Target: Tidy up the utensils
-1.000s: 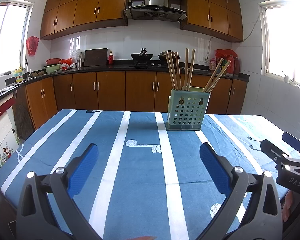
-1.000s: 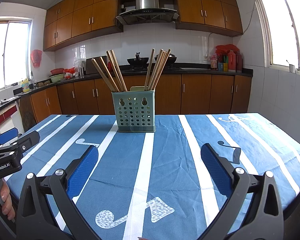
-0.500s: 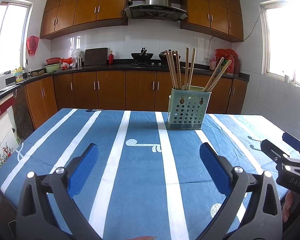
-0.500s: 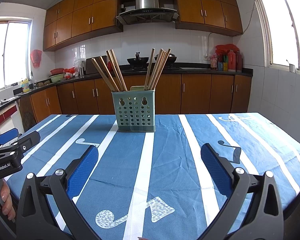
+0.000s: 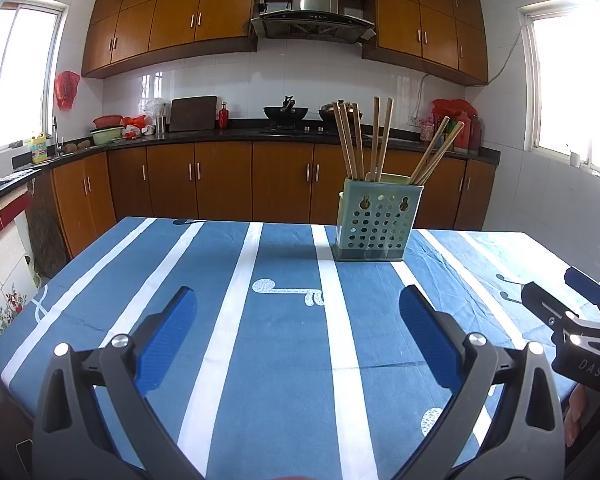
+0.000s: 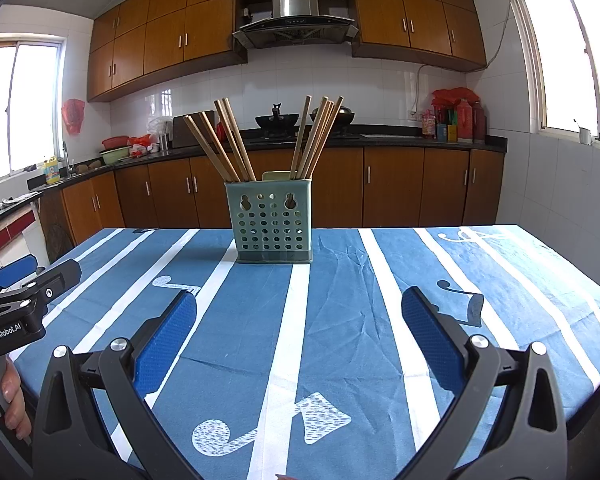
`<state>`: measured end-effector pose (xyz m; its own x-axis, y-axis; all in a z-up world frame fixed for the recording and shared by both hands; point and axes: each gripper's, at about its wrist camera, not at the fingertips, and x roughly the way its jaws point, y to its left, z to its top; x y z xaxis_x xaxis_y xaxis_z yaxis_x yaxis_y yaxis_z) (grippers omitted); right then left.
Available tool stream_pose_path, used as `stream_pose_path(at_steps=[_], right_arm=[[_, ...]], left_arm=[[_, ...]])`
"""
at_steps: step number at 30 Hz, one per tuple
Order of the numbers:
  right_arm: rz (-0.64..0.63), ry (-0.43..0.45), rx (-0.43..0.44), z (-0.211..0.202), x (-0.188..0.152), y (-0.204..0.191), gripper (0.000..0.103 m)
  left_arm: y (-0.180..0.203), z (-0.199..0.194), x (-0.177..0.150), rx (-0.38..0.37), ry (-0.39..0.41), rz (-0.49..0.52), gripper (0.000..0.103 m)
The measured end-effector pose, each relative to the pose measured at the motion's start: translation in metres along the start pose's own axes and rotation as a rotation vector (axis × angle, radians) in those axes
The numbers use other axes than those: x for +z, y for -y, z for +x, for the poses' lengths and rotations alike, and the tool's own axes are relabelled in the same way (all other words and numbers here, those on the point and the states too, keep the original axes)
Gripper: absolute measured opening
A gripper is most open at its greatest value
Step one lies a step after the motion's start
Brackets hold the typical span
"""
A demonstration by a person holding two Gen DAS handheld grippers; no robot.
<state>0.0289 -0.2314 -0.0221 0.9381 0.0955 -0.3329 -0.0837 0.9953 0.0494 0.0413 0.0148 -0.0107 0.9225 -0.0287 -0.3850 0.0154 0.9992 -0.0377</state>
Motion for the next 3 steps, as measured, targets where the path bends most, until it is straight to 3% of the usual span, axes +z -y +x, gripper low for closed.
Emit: stream_pose_path(at_steps=[3], right_arm=[[0.002,-0.002,0.0,0.0001,-0.0009,-0.0005,0.101]], left_arm=[[-0.0007,0.001,0.0002,0.0,-0.004,-0.001,0.099]])
